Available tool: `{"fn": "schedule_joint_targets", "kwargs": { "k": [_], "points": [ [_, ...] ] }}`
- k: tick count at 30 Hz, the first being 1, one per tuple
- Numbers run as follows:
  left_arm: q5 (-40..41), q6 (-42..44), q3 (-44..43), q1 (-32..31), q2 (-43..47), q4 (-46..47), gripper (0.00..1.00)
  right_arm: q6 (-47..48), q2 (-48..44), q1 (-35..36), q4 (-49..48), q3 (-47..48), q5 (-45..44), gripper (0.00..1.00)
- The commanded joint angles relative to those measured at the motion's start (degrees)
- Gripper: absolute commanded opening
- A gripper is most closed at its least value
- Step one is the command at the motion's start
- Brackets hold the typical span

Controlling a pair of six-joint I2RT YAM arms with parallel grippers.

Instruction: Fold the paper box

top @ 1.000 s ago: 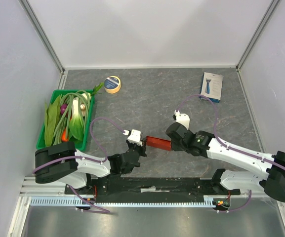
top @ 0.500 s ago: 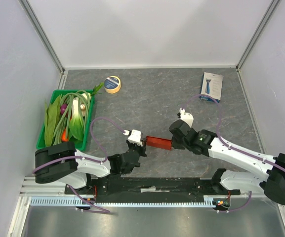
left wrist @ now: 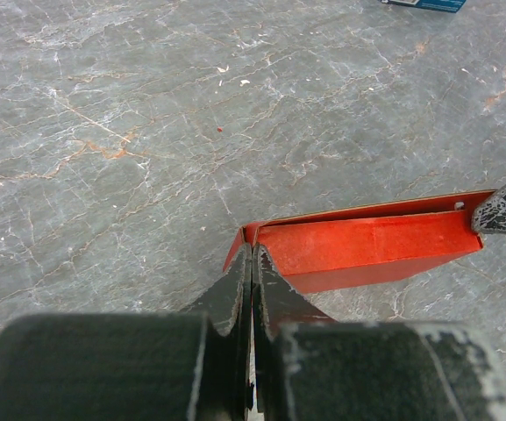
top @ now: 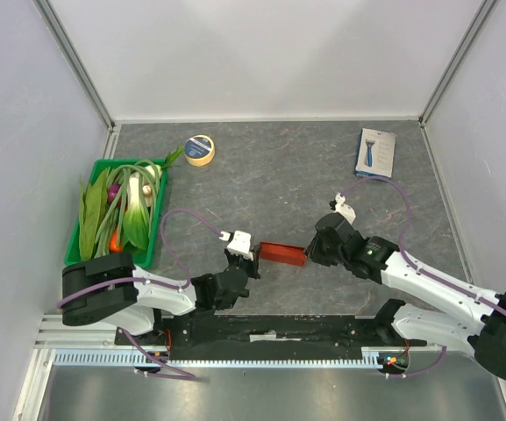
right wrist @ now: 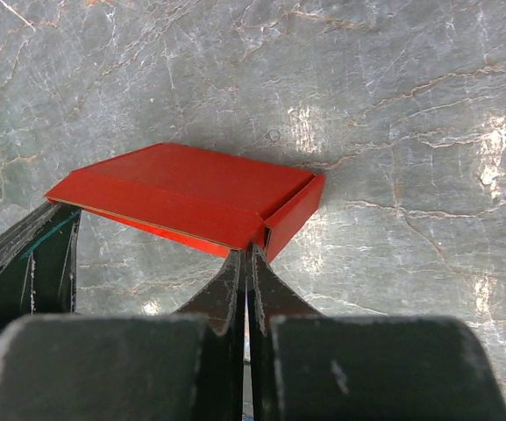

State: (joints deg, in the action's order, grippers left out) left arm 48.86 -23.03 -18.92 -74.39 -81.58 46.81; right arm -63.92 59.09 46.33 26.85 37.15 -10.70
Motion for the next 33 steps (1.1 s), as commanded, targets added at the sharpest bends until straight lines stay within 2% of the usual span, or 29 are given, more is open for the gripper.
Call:
{"fn": "schedule_joint_targets", "kwargs": {
  "k": [1, 9, 22, 27, 33],
  "points": [
    [-1.3, 0.9, 2.0, -0.9, -2.1, -10.9, 0.02, 3.0, 0.2, -0.1, 3.6, -0.1, 0.0, 0.00],
    [-0.7, -0.6, 2.3, -0.9, -2.5, -11.6, 0.02, 9.6, -4.5, -0.5, 9.4, -0.8, -4.2, 0.00],
    [-1.2, -1.3, 1.3, -1.1, -3.1, -12.4, 0.02, 11.7, -3.7, -1.0, 8.0, -6.4, -5.3, 0.00],
    [-1.9, -1.4, 0.5, -1.1, -2.9, -13.2, 0.02, 12.7, -5.3, -1.1, -0.6, -9.6, 1.4, 0.00],
    [-1.8, -1.4, 0.5, -1.0, -2.5, -13.3, 0.02, 9.5, -7.6, -2.0, -6.3, -5.0, 10.1, 0.00]
  ]
}}
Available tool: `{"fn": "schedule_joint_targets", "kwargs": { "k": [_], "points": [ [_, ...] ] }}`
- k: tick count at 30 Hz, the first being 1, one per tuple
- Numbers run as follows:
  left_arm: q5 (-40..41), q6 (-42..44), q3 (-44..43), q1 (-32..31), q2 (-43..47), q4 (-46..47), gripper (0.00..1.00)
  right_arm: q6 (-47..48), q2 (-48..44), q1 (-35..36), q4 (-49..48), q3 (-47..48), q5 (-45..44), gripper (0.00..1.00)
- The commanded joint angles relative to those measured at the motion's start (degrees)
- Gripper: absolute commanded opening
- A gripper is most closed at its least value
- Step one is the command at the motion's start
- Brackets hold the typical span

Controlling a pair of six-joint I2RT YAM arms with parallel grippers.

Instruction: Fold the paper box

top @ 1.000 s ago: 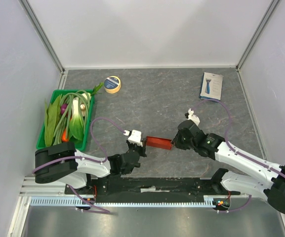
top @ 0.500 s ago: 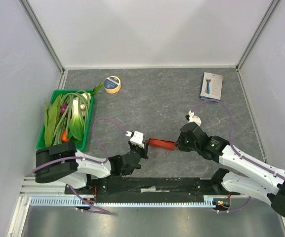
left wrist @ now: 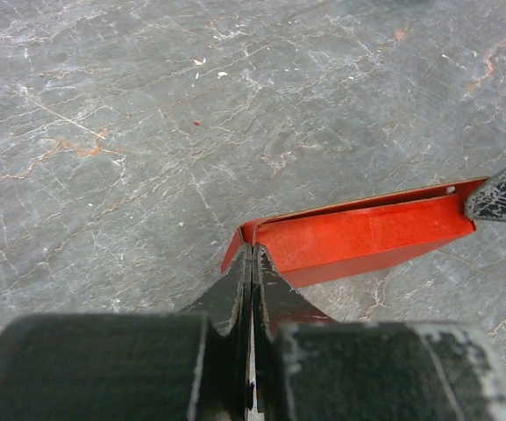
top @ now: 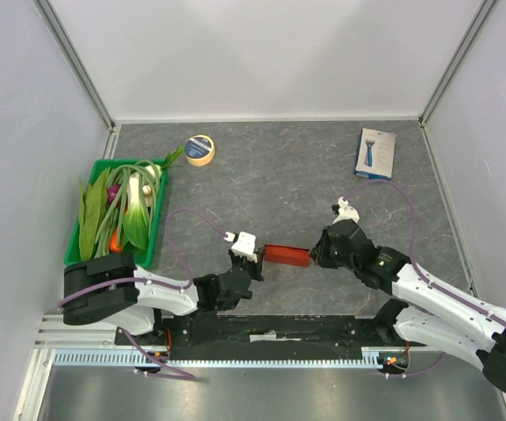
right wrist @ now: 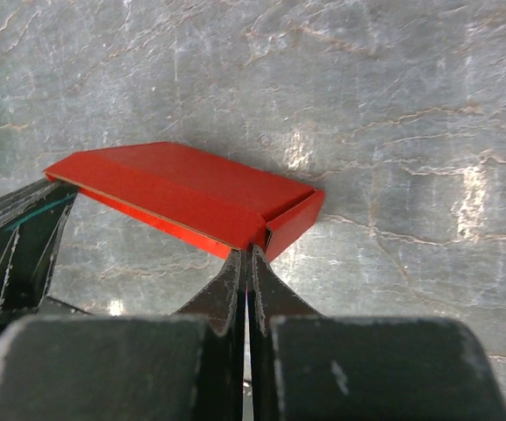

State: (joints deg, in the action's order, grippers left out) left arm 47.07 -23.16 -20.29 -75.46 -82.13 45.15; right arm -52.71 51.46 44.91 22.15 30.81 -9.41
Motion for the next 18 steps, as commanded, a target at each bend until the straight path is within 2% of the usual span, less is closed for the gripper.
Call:
{"fn": "schedule_joint_targets", "kwargs": {
  "k": [1, 3, 10, 18],
  "points": [
    [0.0, -1.3, 1.9, 0.1, -2.2, -11.7, 0.02, -2.9, -0.1, -0.9, -2.1, 2.1, 9.3, 0.00],
    [0.0, -1.5, 1.9, 0.0, -2.2, -11.7, 0.02, -4.2, -0.3, -2.5, -4.2, 2.0, 13.3, 0.00],
    [0.3, -1.5, 2.1, 0.0, -2.1, -11.9, 0.02, -4.0, -0.7, -7.2, -5.0, -3.9, 16.7, 0.00],
    [0.5, -1.7, 2.2, -0.1, -2.3, -11.9, 0.02, 2.8, -2.0, -9.7, 4.8, -4.1, 12.2, 0.00]
  ]
}}
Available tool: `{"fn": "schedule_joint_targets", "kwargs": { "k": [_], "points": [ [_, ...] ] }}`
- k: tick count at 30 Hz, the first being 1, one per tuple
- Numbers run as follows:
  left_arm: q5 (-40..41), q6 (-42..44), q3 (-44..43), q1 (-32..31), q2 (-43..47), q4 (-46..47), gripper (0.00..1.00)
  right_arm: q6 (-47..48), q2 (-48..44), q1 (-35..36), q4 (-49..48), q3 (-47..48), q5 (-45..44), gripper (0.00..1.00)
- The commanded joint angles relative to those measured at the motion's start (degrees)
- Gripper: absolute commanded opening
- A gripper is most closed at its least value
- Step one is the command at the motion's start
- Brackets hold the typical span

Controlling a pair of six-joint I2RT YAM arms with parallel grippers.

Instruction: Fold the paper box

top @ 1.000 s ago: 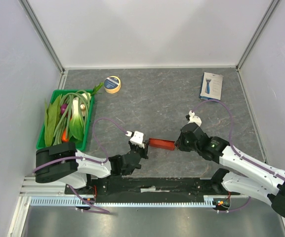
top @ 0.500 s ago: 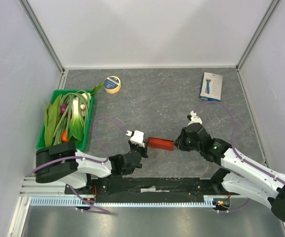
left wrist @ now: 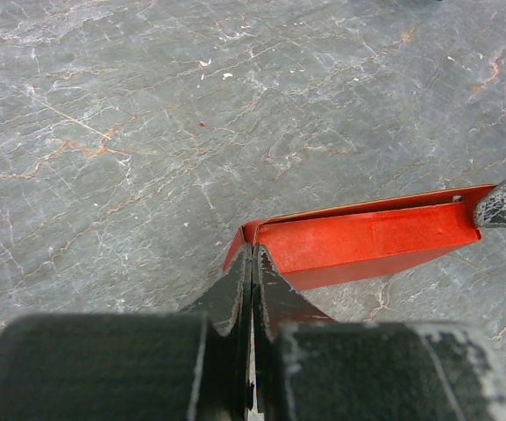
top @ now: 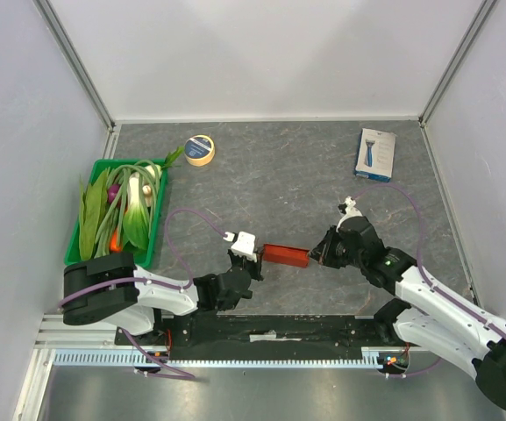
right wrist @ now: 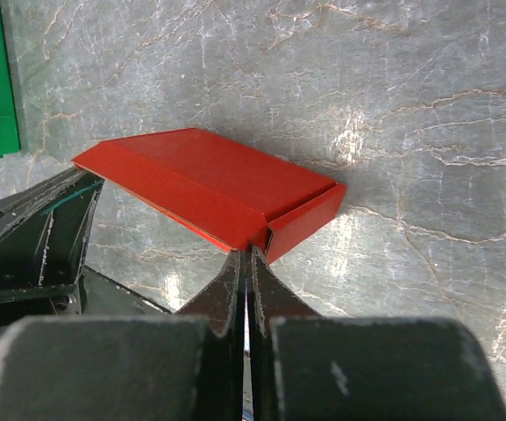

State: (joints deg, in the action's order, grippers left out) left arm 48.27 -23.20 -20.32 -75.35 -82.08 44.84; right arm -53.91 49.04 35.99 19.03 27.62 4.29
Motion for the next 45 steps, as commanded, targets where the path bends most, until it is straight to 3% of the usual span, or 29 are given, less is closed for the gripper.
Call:
{"fn": "schedule_joint_targets", "kwargs": {
  "k": [1, 7, 9, 12, 15, 18, 28, 38, 45],
  "points": [
    [-0.7, -1.7, 2.2, -0.2, -2.3, -11.6, 0.02, 4.7, 0.4, -0.9, 8.3, -0.8, -1.7, 0.00],
    [-0.8, -1.8, 2.1, -0.2, -2.4, -12.0, 0.02, 9.2, 0.9, -0.8, 16.4, 4.2, -8.0, 0.08],
    [-0.8, -1.8, 2.1, -0.3, -2.6, -12.0, 0.02, 10.7, 0.8, -0.8, 17.4, 4.9, -8.0, 0.15],
    [-0.9, -1.7, 1.9, -0.3, -2.7, -12.0, 0.02, 12.5, 1.5, -0.8, 17.3, 7.3, -5.3, 0.39],
    [-1.1, -1.6, 1.7, -0.4, -3.0, -12.0, 0.02, 14.4, 3.7, -0.8, 16.9, 9.7, -2.6, 0.50],
    [-1.2, -1.2, 1.3, -0.3, -3.1, -12.0, 0.02, 15.2, 5.9, -0.8, 17.2, 11.9, -1.4, 0.54],
    [-0.9, -0.8, 0.5, -0.5, -3.5, -12.1, 0.02, 11.8, 10.5, 1.3, 22.7, 19.4, -3.9, 0.54],
    [-0.7, -1.4, 0.0, -0.7, -4.0, -13.1, 0.02, 9.3, 14.7, 4.2, 24.7, 20.5, -9.7, 0.37],
    [-1.0, -1.4, -0.1, -0.8, -4.3, -13.0, 0.02, 8.3, 15.6, 4.2, 20.3, 18.2, -9.1, 0.25]
  ]
}}
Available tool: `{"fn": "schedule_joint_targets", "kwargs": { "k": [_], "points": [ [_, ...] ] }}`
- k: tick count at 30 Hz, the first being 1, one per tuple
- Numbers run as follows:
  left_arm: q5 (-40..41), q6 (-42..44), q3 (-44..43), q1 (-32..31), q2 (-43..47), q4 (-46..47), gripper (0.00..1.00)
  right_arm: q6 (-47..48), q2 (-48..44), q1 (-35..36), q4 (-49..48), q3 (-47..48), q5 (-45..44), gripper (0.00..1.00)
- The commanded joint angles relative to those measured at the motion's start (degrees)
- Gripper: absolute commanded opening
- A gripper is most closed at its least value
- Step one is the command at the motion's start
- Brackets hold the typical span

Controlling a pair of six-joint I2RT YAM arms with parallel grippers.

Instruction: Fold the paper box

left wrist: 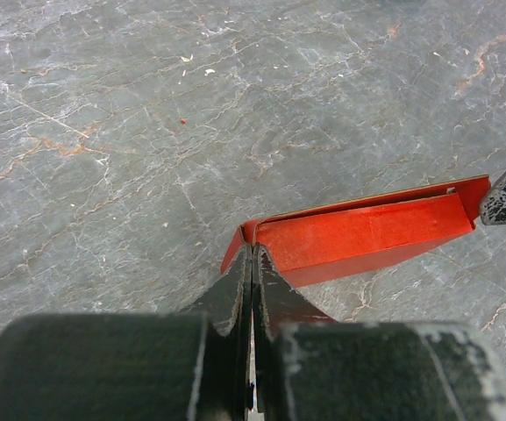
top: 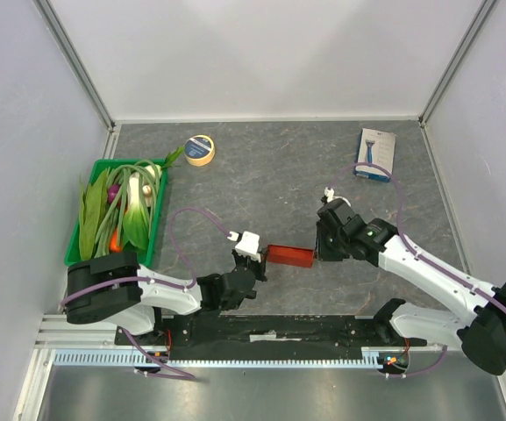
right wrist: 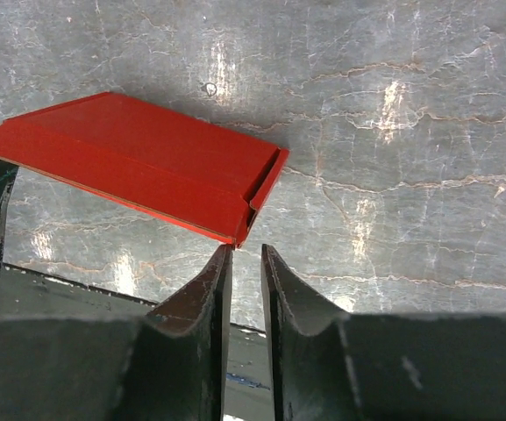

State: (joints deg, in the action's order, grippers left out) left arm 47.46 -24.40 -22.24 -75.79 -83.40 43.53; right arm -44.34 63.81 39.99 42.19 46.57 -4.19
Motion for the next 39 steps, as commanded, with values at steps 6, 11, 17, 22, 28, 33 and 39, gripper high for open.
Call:
{"fn": "schedule_joint_targets", "kwargs": {
  "k": [6, 11, 17, 22, 28, 33, 39],
  "points": [
    [0.0, -0.1, 1.8, -0.6, -2.7, -11.8, 0.02, -1.3, 2.4, 0.1, -5.6, -0.7, 0.7, 0.23],
    [0.3, 0.1, 1.9, -0.6, -2.6, -11.7, 0.02, -0.8, 2.1, 0.1, -5.7, -1.4, -0.1, 0.15],
    [0.2, -0.5, 2.2, -0.6, -2.8, -11.7, 0.02, -1.1, -1.1, -1.1, -7.1, -6.1, -1.7, 0.00],
    [0.1, -0.6, 2.1, -0.7, -3.0, -11.8, 0.02, -1.4, -4.9, -3.3, -11.2, -10.6, 1.9, 0.00],
    [-0.2, -1.0, 1.1, -0.8, -3.4, -12.7, 0.02, 3.5, -7.1, -9.0, -13.4, -16.2, 6.4, 0.00],
    [0.0, -1.3, 1.1, -1.0, -3.6, -12.9, 0.02, 8.7, -6.6, -9.1, -10.2, -12.1, 9.0, 0.30],
    [0.2, -1.5, 0.9, -1.2, -3.6, -13.4, 0.02, 12.9, -7.5, -9.1, -7.5, -1.6, 13.9, 0.60]
  ]
}}
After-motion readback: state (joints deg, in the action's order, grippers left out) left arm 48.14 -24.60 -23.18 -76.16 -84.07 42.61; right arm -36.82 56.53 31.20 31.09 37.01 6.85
